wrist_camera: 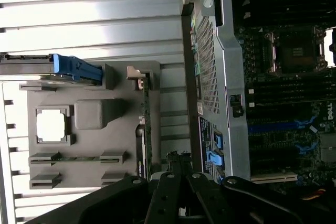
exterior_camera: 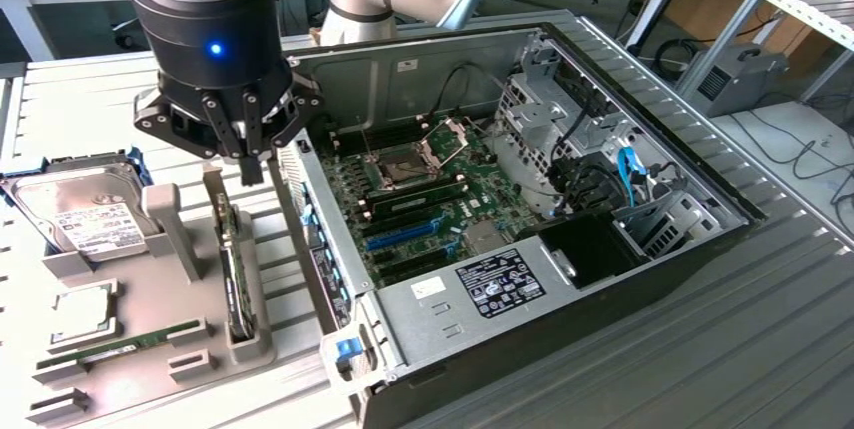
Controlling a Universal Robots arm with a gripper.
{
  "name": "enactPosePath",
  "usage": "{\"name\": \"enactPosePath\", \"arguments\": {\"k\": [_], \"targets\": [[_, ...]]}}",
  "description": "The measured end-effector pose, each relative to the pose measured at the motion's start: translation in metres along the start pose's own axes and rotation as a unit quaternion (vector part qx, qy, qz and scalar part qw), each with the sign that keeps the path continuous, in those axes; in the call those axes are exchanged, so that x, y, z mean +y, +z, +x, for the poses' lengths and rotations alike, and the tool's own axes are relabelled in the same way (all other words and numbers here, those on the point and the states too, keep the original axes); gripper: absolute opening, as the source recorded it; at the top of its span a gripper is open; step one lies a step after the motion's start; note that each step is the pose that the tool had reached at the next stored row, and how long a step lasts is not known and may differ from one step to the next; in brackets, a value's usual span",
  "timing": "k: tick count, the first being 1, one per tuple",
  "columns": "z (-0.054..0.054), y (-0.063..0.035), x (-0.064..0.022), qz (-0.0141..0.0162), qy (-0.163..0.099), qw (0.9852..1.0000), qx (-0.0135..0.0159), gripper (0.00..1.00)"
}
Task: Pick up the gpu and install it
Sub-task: 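Reach for the gpu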
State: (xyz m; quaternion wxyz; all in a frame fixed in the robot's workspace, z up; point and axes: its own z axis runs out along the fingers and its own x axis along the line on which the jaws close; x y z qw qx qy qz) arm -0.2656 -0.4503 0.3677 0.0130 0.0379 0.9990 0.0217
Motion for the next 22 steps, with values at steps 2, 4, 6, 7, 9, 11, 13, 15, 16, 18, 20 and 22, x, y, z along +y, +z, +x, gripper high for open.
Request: {"name": "enactPosePath", "arguments": {"k": [2,4,6,7,9,11,13,15,16,18,20,22], "targets": [[0.0,0.0005,-0.0002,0.0,0.0,1.0,0.0,0.11],[0.0,0.001,-0.0004,0.0,0.0,1.0,0.0,0.11],[0.0,0.0015,-0.0005,0.0,0.0,1.0,0.0,0.11],[0.0,0.0017,-0.0006,0.0,0.0,1.0,0.0,0.11],[0.0,0.0021,-0.0008,0.0,0.0,1.0,0.0,0.11],[0.0,0.0026,-0.0009,0.0,0.0,1.0,0.0,0.11],[0.0,0.0031,-0.0011,0.0,0.0,1.0,0.0,0.11],[0.0,0.0036,-0.0012,0.0,0.0,1.0,0.0,0.11],[0.0,0.0039,-0.0013,0.0,0.0,1.0,0.0,0.11],[0.0,0.0045,-0.0015,0.0,0.0,1.0,0.0,0.11],[0.0,0.0051,-0.0017,0.0,0.0,1.0,0.0,0.11],[0.0,0.0056,-0.0019,0.0,0.0,1.0,0.0,0.11]]}}
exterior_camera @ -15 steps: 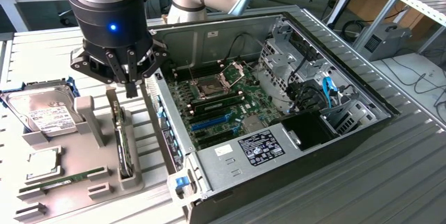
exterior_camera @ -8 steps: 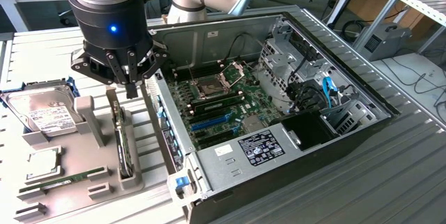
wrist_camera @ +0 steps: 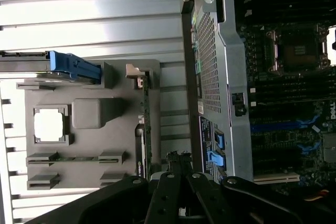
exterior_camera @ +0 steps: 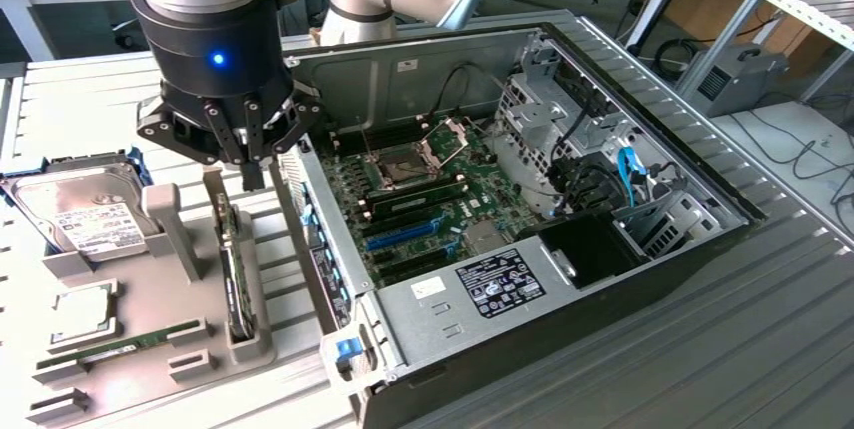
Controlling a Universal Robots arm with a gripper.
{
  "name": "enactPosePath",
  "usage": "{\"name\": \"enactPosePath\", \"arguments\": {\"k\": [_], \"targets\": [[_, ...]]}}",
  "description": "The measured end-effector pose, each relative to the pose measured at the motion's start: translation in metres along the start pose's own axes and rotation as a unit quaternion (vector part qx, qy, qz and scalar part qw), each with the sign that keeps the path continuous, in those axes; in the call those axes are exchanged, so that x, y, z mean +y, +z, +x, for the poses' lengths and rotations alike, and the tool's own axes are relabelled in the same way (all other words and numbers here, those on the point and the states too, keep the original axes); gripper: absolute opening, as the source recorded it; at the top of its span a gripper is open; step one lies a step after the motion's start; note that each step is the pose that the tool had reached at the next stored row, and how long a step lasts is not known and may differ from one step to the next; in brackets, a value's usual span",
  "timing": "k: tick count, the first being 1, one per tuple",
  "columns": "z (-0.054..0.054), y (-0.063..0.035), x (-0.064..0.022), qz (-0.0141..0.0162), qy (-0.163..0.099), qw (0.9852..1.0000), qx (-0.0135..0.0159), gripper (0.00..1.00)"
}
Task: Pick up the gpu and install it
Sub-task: 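Reach for the gpu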
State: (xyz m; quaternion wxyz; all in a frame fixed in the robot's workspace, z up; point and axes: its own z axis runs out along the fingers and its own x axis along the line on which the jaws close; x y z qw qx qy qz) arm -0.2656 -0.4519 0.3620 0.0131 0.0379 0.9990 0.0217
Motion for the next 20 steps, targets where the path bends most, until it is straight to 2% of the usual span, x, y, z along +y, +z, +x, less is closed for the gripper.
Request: {"name": "enactPosePath", "arguments": {"k": [10,20], "targets": [[-0.0001,0.0029,-0.0015,0.0001,0.0,1.0,0.0,0.11],[-0.0001,0.0038,-0.0083,0.0003,0.0,1.0,0.0,0.11]]}}
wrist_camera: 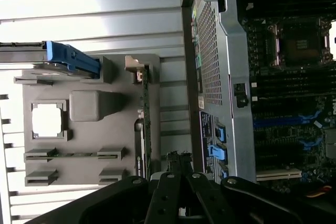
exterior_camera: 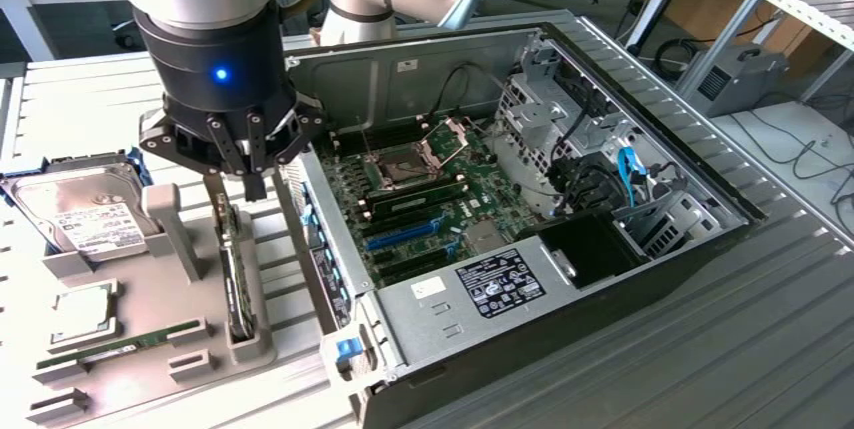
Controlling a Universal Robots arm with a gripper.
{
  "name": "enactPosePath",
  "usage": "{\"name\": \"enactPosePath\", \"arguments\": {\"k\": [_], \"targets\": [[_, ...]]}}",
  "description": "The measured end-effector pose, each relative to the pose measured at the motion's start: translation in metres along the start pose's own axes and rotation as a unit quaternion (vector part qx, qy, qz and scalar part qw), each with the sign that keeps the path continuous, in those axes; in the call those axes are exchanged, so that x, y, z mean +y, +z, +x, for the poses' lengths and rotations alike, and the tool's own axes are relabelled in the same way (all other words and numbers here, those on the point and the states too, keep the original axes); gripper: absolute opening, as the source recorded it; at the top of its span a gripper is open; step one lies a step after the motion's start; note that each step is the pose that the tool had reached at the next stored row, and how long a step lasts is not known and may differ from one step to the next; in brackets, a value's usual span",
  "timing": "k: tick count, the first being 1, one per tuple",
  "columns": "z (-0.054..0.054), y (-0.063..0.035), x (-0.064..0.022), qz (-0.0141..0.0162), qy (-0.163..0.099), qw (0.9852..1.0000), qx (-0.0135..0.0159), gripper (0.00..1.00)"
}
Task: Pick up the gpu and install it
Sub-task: 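Reach for the gpu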
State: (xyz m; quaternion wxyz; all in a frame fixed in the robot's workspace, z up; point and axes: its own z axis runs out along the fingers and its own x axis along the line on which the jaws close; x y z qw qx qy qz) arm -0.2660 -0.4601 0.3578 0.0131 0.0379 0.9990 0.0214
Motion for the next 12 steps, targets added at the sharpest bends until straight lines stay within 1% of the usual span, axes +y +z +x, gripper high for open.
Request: {"name": "enactPosePath", "arguments": {"k": [6,12], "targets": [[0.0004,0.0005,-0.0035,0.0001,0.0,1.0,0.0,0.11],[0.0011,0.0007,-0.0089,0.0002,0.0,1.0,0.0,0.11]]}}
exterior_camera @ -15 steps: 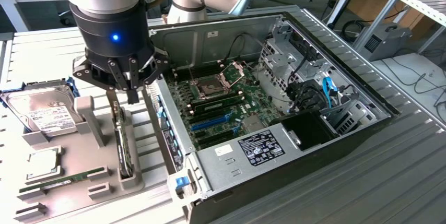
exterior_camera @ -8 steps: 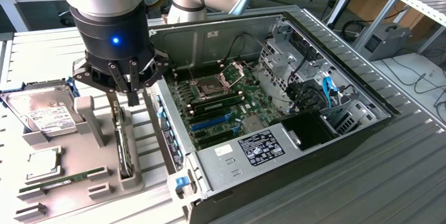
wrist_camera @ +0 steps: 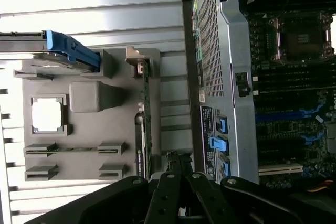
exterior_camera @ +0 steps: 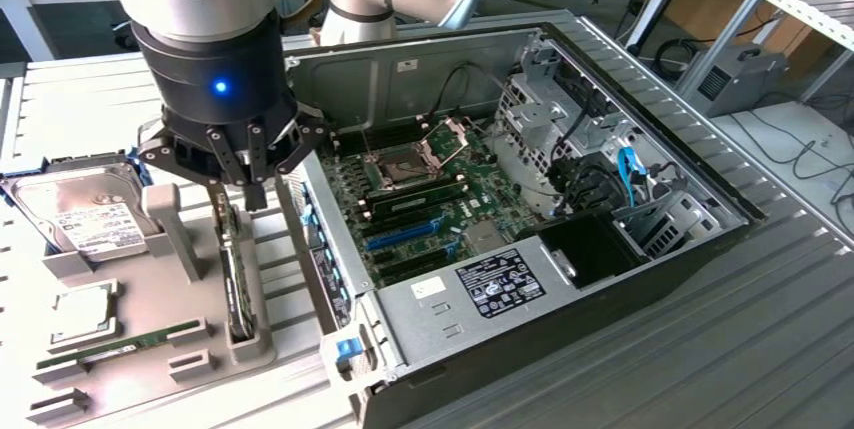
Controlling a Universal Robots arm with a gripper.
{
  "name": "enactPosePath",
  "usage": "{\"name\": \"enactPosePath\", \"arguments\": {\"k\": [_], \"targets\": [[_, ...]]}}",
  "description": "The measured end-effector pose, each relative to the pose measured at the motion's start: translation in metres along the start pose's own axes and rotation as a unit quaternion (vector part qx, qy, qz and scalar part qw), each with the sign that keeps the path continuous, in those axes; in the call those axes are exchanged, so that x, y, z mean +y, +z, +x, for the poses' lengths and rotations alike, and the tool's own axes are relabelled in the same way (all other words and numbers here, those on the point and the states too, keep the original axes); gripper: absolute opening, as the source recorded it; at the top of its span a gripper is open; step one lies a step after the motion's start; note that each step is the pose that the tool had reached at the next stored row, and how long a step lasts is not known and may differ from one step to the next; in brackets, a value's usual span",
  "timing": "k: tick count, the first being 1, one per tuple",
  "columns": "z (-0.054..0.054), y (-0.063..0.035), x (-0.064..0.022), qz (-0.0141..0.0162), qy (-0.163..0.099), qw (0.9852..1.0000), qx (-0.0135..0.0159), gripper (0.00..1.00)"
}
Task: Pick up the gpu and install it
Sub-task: 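Reach for the gpu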
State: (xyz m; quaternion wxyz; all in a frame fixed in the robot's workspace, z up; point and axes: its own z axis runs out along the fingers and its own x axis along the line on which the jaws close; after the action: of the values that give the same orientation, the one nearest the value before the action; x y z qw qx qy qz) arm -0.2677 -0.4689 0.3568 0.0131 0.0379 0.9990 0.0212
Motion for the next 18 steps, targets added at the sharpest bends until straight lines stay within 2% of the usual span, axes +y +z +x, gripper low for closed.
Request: {"name": "enactPosePath", "arguments": {"k": [18], "targets": [[0.003,0.0005,-0.0192,0.0,0.0,1.0,0.0,0.11]]}}
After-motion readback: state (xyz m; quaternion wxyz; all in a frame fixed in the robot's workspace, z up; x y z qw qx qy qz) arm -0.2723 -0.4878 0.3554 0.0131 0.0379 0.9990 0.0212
